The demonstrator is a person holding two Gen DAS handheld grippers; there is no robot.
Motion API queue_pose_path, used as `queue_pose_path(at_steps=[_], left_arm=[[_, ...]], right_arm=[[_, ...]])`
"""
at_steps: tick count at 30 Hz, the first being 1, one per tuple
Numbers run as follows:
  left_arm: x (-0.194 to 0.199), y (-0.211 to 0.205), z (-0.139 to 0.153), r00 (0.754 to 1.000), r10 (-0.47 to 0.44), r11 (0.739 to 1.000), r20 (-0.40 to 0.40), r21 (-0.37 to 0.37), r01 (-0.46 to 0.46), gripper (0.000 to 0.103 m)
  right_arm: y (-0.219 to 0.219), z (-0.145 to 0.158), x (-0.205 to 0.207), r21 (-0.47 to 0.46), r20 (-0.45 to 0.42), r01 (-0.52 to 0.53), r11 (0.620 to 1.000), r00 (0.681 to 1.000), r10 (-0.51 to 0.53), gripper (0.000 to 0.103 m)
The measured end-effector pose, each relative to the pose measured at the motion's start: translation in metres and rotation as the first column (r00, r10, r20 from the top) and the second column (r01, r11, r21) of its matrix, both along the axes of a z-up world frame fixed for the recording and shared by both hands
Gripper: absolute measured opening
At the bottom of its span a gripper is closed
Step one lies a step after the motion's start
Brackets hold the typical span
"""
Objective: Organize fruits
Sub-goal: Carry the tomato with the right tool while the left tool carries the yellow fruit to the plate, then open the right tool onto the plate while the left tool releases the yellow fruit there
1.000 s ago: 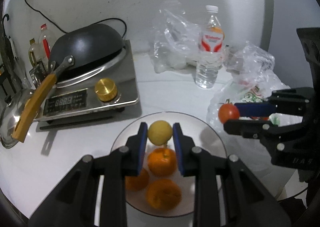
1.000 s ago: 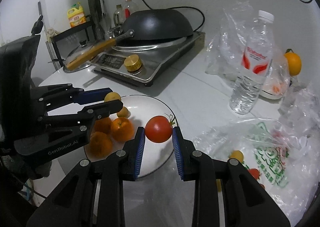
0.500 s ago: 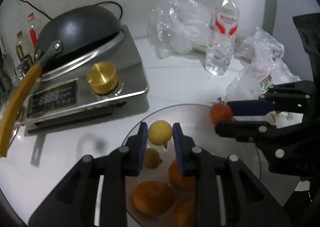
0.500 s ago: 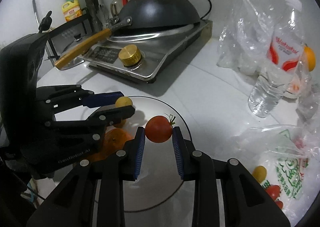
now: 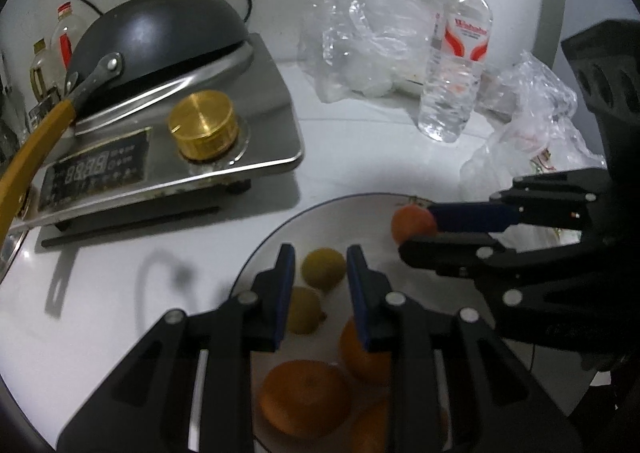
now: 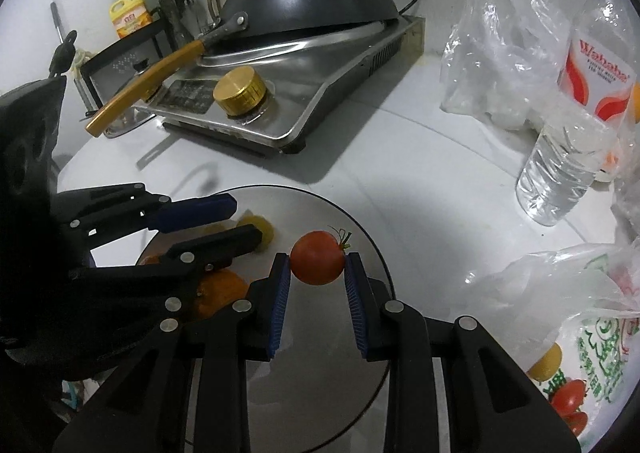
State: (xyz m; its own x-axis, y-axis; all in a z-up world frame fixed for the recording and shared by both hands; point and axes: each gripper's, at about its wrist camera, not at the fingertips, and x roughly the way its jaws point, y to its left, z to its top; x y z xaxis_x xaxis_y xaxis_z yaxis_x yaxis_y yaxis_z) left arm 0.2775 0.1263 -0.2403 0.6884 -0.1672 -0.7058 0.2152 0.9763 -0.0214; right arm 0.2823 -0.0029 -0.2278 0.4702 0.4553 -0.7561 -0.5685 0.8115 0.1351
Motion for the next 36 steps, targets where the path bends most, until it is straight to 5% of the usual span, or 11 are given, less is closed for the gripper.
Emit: queue_pose_path(at_steps=[23,28,36], left_arm=[[-0.030,0.017,0.024,0.996,0.064,0.997,0.065,-0.035,-0.062,0.032],[-0.041,0.011,0.036,0.994,0.068,0.997,0.090,-0.037,-0.065,0.049],[-0.063,-0.008,0.057,0.990,0.065,0.998,0.128,-0.031,-0.061,0.050]], right_arm=[[0.004,0.012,-0.008,-0.012,0.021,0.030,0.999,0.999,-0.030,0.037],[-0.006,0.023,-0.018,-0.011,0.046,0.045,0.999,0.998,-0.044,0.037],[-0.026,0.042,-0.040,0.002,0.086,0.062,0.998,0.994,-0.062,0.037]])
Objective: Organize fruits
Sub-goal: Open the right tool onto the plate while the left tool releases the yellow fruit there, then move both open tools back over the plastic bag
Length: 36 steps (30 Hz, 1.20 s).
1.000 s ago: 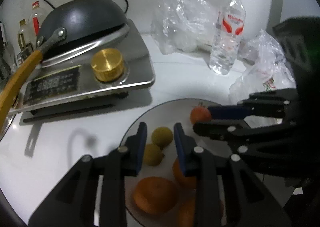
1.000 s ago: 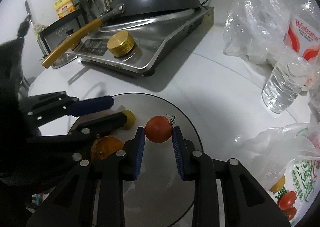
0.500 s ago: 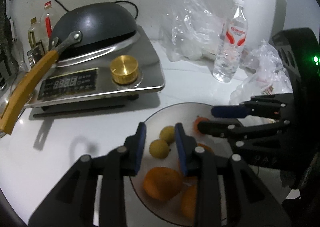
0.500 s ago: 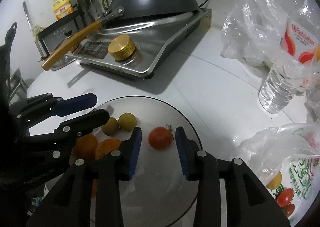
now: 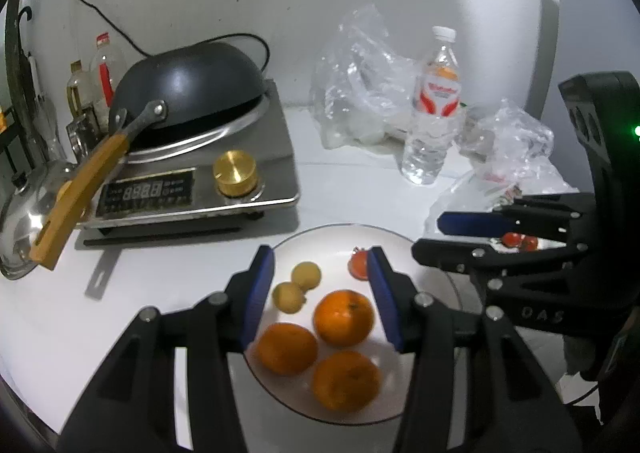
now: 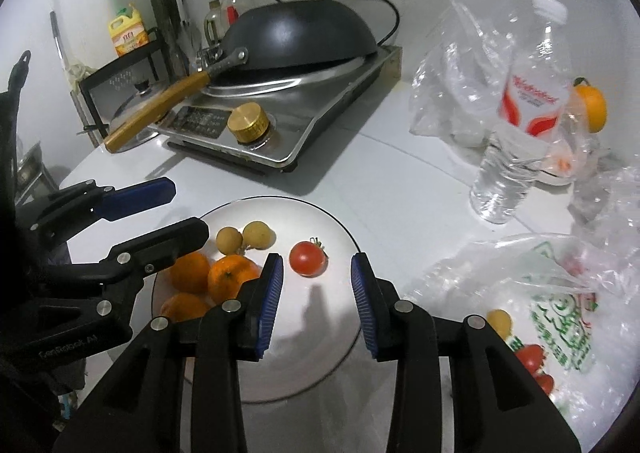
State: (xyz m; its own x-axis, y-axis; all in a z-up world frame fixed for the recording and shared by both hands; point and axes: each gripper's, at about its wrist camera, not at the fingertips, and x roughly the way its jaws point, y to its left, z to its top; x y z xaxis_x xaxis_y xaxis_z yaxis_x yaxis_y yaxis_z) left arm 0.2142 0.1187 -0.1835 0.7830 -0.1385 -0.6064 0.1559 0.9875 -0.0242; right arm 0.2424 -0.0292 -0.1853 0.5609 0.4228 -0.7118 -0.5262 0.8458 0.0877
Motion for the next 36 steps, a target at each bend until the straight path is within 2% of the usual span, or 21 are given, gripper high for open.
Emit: queue_pose_path(at_steps=[20,32,36], left_arm=[[-0.036,-0.057,0.024,1.000,-0.010,1.000,0.018,0.014,0.009,0.050],[-0.041,-0.102,0.028,1.000,-0.023,0.999,0.012,0.022,0.023,0.051],[-0.041,-0.118,0.028,0.999,-0.032,0.999,0.005,0.017,0.032,0.066]], right_arm=[[-0.067,0.025,-0.044,0.031,0.050,0.041,0.999,0.998,-0.043,0.037],[-0.116,0.031,-0.056,0.049,0.066,0.062,0.997,0.996,-0.065,0.037],[-0.135,0.030,-0.058,0.056,0.066,0.079,0.995,0.994,-0.082,0.037]])
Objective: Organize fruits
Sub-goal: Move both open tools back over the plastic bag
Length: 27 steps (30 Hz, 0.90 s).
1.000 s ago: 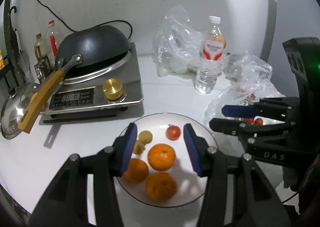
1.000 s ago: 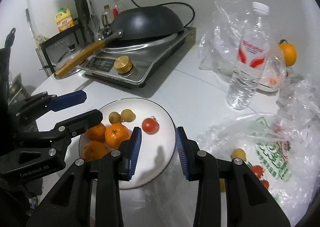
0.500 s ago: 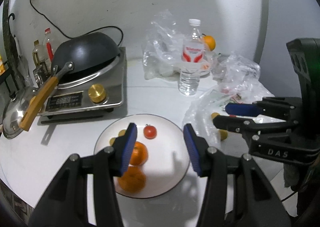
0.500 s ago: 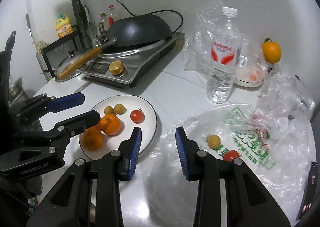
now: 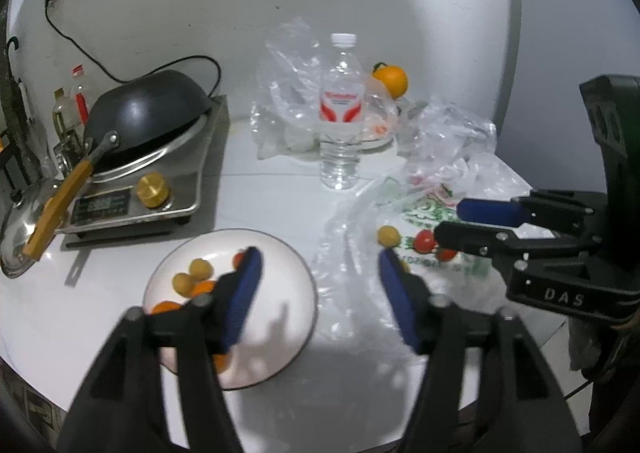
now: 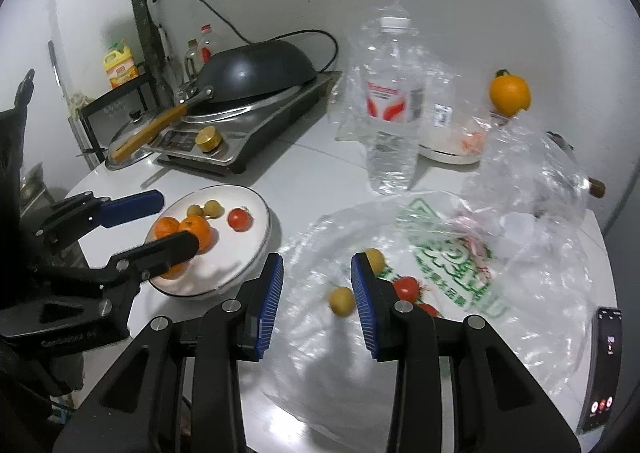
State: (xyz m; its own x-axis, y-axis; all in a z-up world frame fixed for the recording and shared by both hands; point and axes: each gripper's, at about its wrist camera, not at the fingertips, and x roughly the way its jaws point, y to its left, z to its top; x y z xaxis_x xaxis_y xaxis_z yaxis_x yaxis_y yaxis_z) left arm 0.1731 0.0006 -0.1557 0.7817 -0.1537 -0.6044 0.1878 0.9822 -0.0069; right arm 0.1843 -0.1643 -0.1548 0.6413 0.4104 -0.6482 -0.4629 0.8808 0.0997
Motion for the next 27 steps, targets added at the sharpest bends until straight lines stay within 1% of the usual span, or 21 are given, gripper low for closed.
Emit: queue_pose_path(at_steps=[4,10,14,20,23,27], left_arm=[[0.003,-0.019,-0.001,1.000,-0.015,1.000,-0.012,0.011,0.015,0.067],[0.010,-0.051,-0.007,0.997,-0.063,0.997,-0.034,0.030,0.064,0.067],[0.018,-0.067,-0.014,0.995,-0.088,0.995,-0.054,0.035,0.090,0.067],[0.032,-0.083,-0.031,0.992,-0.098,0.993,-0.085,0.050,0.103,0.067],[0.042,-0.083,-0.043,0.990,-0.091,0.994,-0.111,0.049,0.097,0.067],[0.050,-0.086,-0.054,0.988,-0.098,0.992,-0.122,0.063,0.107,0.066]], right_arm=[[-0.023,-0.003,0.001,0.010,-0.007,0.024,1.000,1.000,-0.024,0.037],[-0.059,-0.013,0.006,0.019,-0.029,0.069,0.997,0.997,-0.068,0.037],[-0.074,-0.021,0.013,0.019,-0.047,0.082,0.996,0.996,-0.081,0.037],[-0.082,-0.039,0.027,0.010,-0.085,0.067,0.998,0.994,-0.066,0.037],[-0.080,-0.050,0.035,0.002,-0.110,0.052,0.999,0.993,-0.051,0.037],[-0.076,-0.062,0.044,-0.003,-0.137,0.028,1.000,0.990,-0.028,0.037]])
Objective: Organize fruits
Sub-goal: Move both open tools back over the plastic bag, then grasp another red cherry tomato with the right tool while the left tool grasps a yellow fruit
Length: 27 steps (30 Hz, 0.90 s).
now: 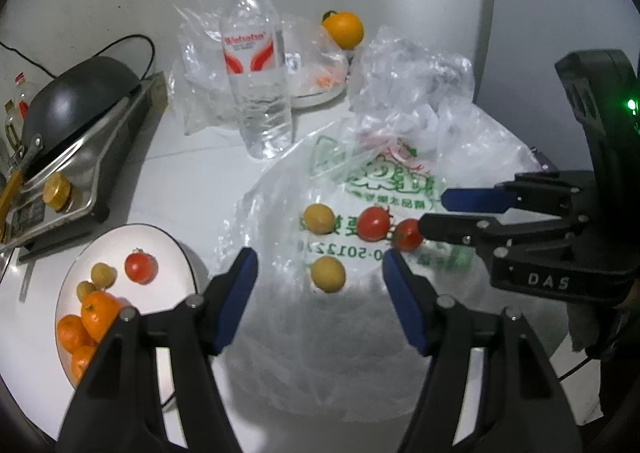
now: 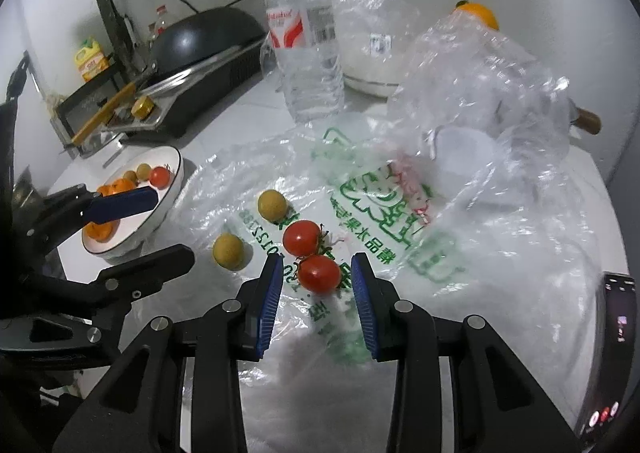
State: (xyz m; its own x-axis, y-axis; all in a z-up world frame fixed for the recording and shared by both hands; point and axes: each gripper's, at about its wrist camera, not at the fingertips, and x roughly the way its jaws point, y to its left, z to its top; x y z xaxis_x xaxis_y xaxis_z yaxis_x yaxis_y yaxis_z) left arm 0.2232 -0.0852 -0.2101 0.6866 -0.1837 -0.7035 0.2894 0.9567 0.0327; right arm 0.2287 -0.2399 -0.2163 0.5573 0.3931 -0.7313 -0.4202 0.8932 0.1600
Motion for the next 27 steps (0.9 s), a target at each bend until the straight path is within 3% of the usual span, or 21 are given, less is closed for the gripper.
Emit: queue_pose_path(at_steps=[2,4,9,18,23,27], left_arm=[[0.004,-0.001,-0.004,1.000,-0.007,1.000,0.000,0.003,0.007,0.065],[0.007,-0.004,-0.008,1.000,-0.019,1.000,-0.005,0.014,0.019,0.055],[0.015,-0.012,-0.017,0.998,-0.056,0.997,-0.018,0.047,0.057,0.044],[0.026,-0.013,-0.031,0.997,-0.058,0.996,-0.059,0.070,0.063,0.043],[0.028,-0.016,-0.038,0.995,-0.058,0.994,-0.081,0.088,0.065,0.040],[0.030,-0.016,-0.041,0.994,-0.057,0.993,-0.089,0.098,0.065,0.028]], right_arm=[[0.003,-0.005,0.005,-0.003,-0.016,-0.007,1.000,1.000,0.007,0.037],[0.004,-0.010,0.007,-0.008,-0.026,-0.010,1.000,1.000,0.010,0.037],[0.004,-0.021,0.014,-0.012,-0.055,-0.009,1.000,0.998,0.008,0.037],[0.010,-0.026,0.018,-0.022,-0.065,-0.029,0.999,0.997,0.028,0.037],[0.013,-0.027,0.019,-0.037,-0.063,-0.040,0.999,0.997,0.038,0.030],[0.013,-0.028,0.018,-0.036,-0.060,-0.040,0.999,0.997,0.038,0.030]])
